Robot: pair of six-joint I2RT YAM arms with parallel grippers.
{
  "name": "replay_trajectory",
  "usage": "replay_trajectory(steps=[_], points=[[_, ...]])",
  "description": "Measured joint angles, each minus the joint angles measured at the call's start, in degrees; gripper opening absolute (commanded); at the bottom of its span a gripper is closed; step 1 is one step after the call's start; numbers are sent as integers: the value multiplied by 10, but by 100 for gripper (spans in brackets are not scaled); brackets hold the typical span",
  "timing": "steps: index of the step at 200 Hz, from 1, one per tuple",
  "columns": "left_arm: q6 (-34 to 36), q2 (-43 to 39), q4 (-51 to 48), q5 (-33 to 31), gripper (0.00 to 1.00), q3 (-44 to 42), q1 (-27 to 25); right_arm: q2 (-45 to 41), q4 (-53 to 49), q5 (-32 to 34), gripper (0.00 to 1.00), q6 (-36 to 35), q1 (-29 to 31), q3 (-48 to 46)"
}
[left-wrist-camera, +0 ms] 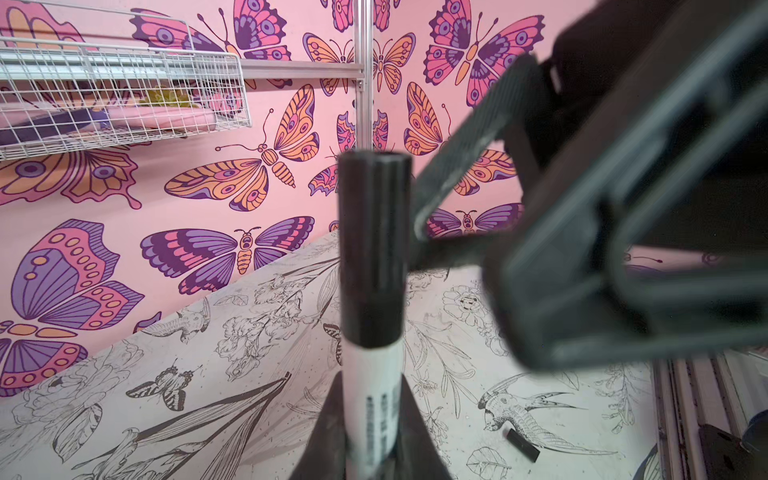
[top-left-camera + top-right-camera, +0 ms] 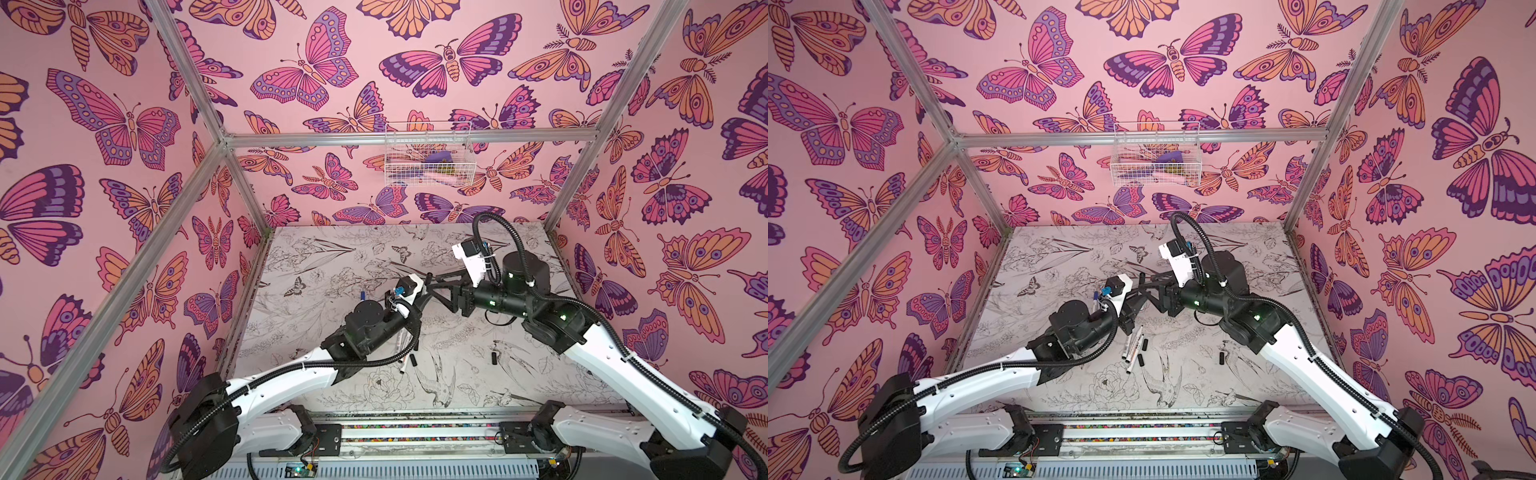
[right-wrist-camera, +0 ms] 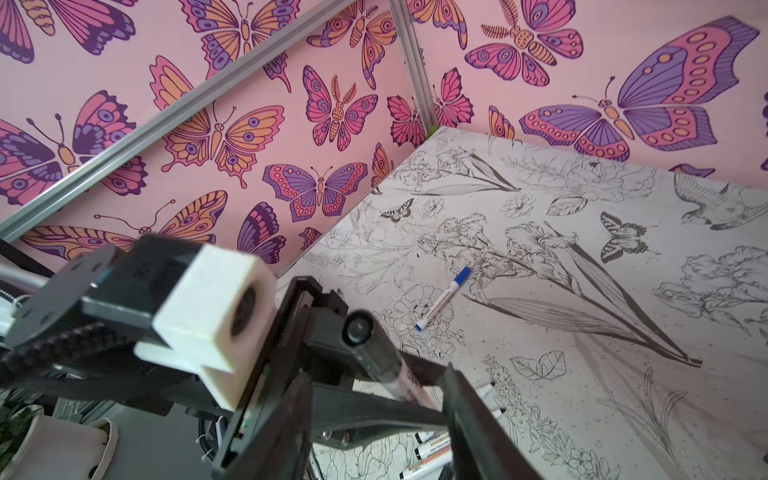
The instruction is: Insert the pens into the pen caps
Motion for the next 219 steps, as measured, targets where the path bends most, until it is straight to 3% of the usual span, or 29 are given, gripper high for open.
replay_trajectory(steps=[52, 136, 219], points=[[0, 0, 0, -5, 0, -5, -5, 25, 7, -10, 43, 0, 0, 46], [-1, 0, -1, -10, 0, -5, -5, 61, 2, -5, 9, 0, 0, 51], [34, 12, -33, -24, 0, 39, -5, 44, 47, 20, 0, 22, 0, 30]])
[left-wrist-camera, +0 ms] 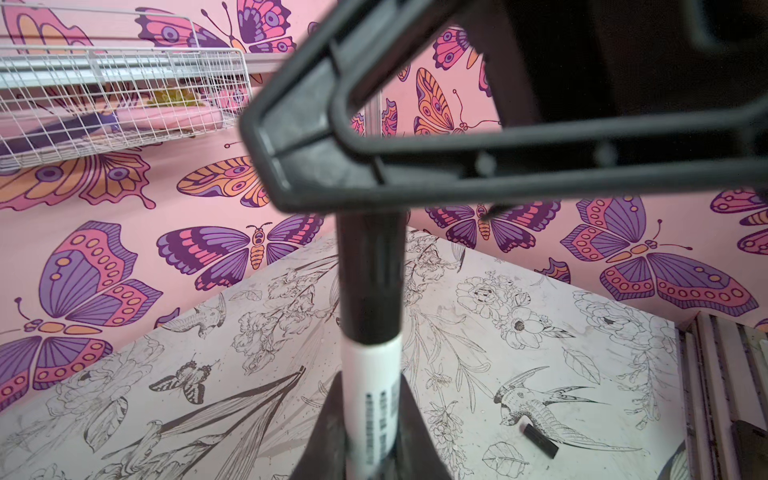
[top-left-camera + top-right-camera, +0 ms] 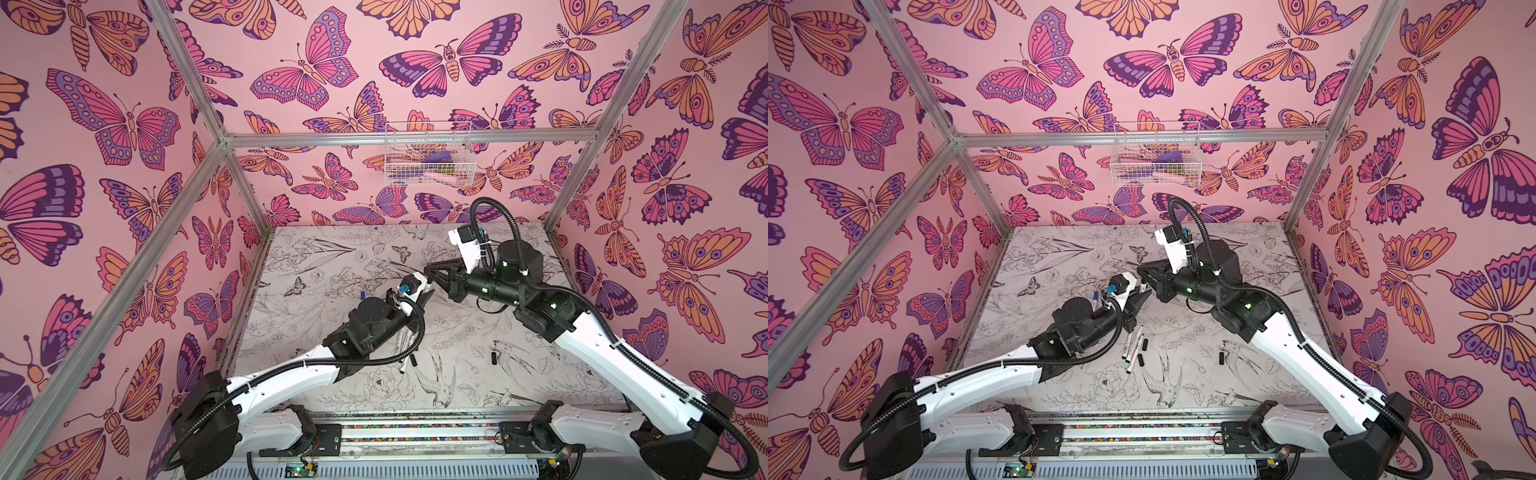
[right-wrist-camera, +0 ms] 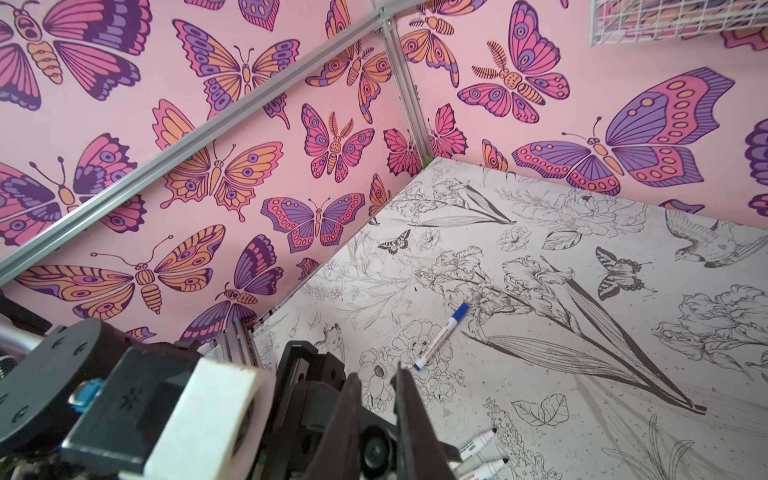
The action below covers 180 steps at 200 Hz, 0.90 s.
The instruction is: Insert the pens into the pen caps
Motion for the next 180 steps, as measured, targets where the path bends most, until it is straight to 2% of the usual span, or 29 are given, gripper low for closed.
replay_trajectory(steps=[47, 101, 151, 180], points=[[40, 21, 25, -4, 0, 32, 4, -12, 32, 37, 0, 20, 2, -5], [42, 26, 16, -1, 0, 44, 13, 2, 22, 89, 0, 49, 11, 10], [16, 26, -13, 4, 0, 48, 22, 27, 0, 130, 0, 97, 14, 26], [-20, 28, -34, 51, 0, 65, 43, 41, -3, 132, 0, 103, 12, 40]])
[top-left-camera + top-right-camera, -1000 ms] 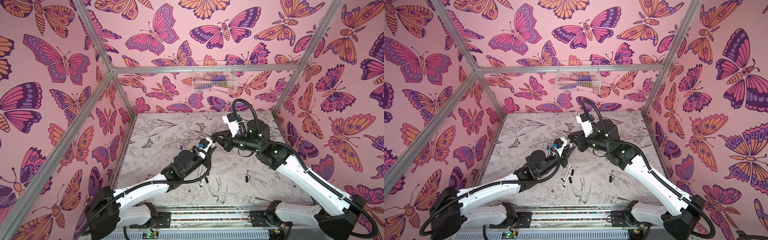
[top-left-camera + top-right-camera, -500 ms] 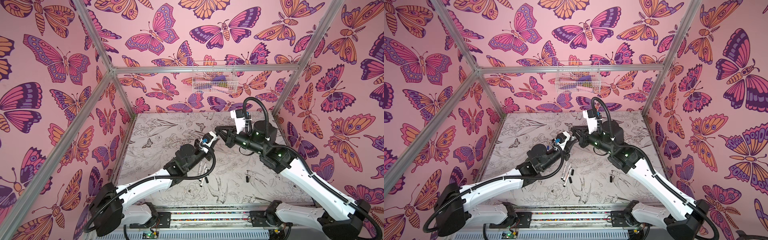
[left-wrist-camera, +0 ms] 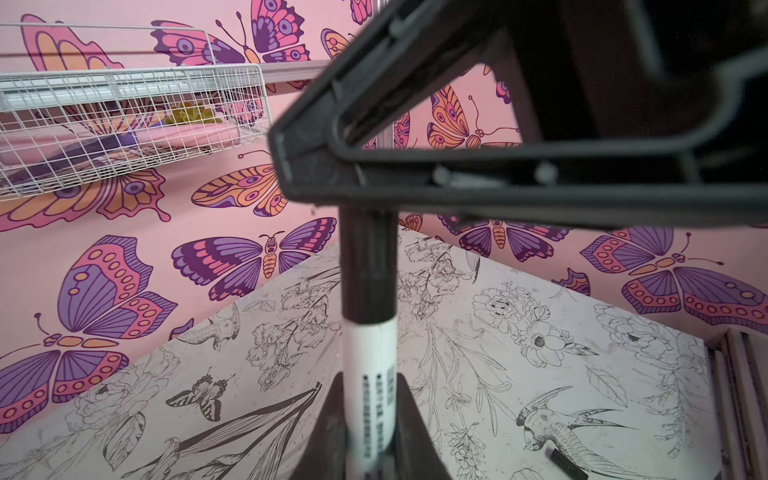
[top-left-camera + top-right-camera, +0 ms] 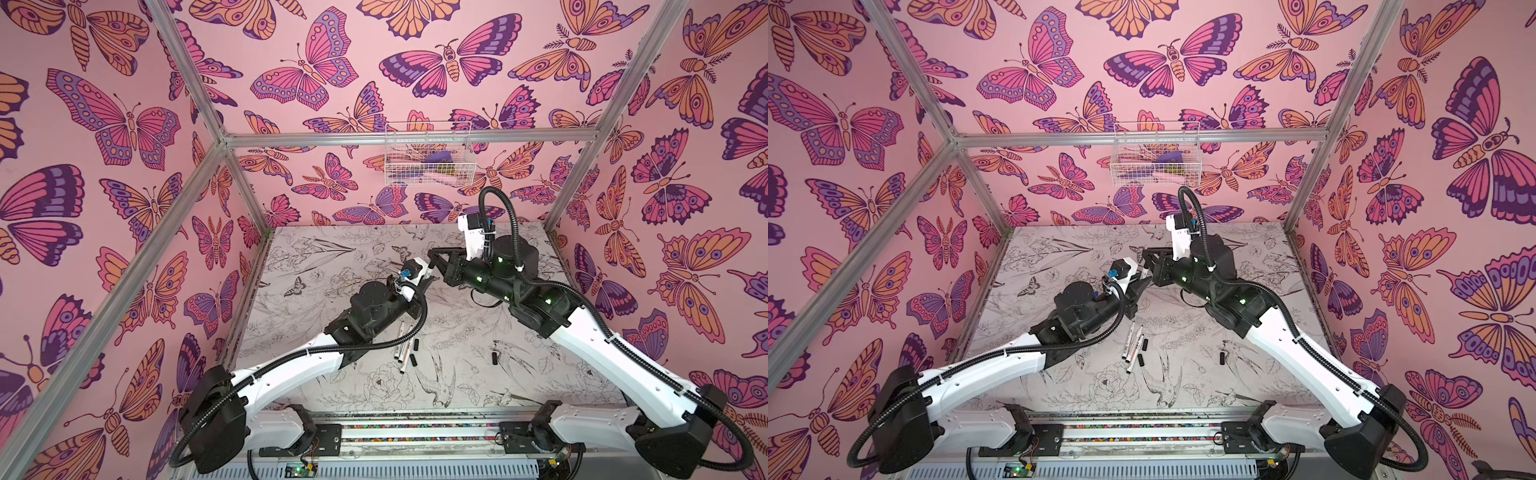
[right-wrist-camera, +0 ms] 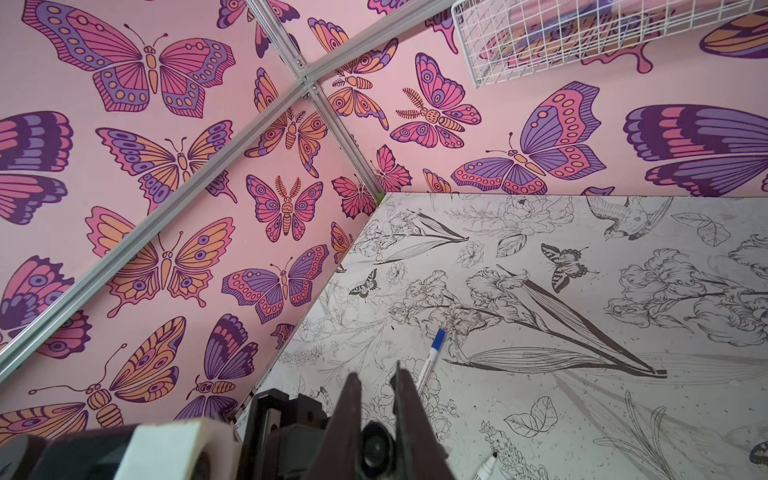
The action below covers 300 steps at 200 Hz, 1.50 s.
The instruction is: Insert the pens into the pen caps
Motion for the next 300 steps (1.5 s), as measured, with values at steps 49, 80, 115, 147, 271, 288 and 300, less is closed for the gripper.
replay_trajectory(steps=[49, 80, 115, 147, 271, 288, 300], points=[[-46, 12, -3, 83, 0, 44, 35, 19, 0, -35, 0, -28, -16, 48], [-49, 14, -4, 98, 0, 49, 40, 29, -24, -61, 0, -61, -21, 71], [-43, 14, -27, 96, 0, 49, 40, 42, -59, -85, 0, -96, -27, 86], [-31, 14, -53, 92, 0, 47, 43, 52, -83, -99, 0, -121, -28, 89], [-31, 14, -168, 145, 0, 50, 71, 78, -84, -235, 0, -113, -84, 44], [-31, 14, -200, 145, 0, 51, 71, 87, -103, -234, 0, -124, -82, 45], [-31, 14, -227, 144, 0, 52, 71, 95, -120, -233, 0, -129, -80, 44]])
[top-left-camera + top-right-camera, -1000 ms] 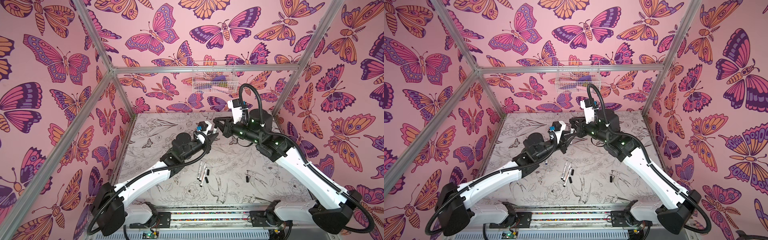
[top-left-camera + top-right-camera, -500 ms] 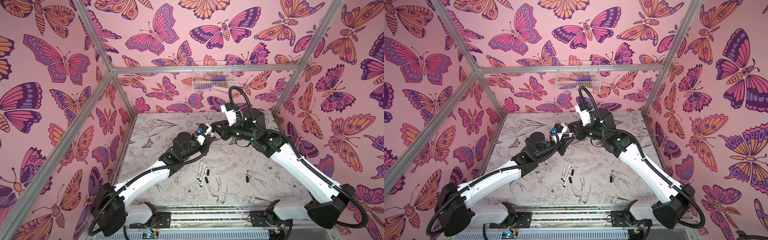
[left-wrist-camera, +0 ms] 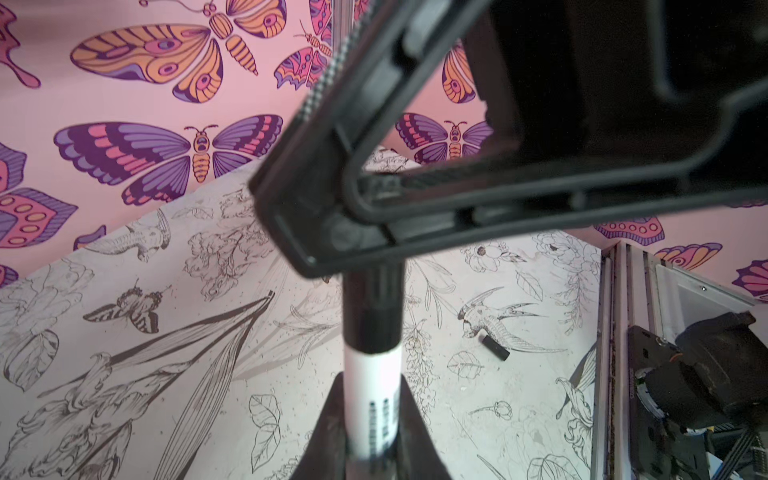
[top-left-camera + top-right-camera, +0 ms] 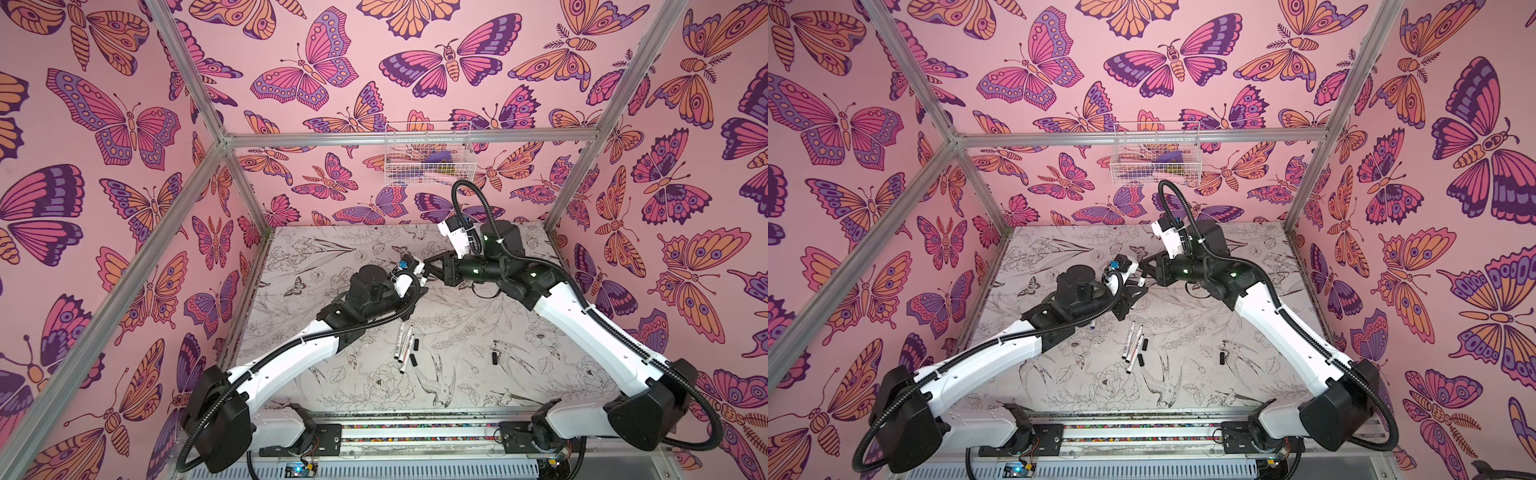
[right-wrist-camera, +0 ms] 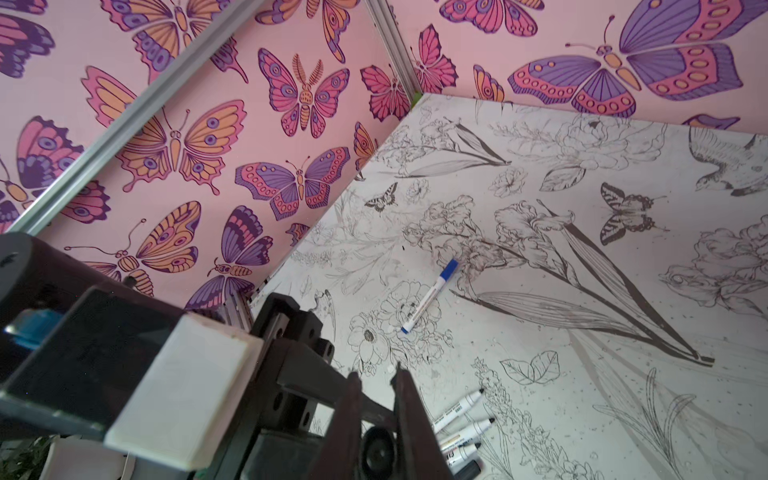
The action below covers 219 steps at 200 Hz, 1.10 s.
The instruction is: Insert the pens into the pen caps
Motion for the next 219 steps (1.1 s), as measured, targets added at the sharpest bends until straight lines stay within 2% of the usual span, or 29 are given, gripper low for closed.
replay_trajectory(steps=[74, 159, 195, 219], points=[[4, 2, -87, -1, 0, 4, -2, 11, 1, -25, 0, 15, 2, -37], [15, 53, -140, -19, 0, 48, -2, 20, 42, -6, 0, 39, 11, -62], [14, 51, -112, -10, 0, 47, -2, 9, 52, -33, 0, 50, -10, -65], [-37, 34, -16, 26, 0, 21, 2, -6, 75, -80, 0, 68, -42, -67]])
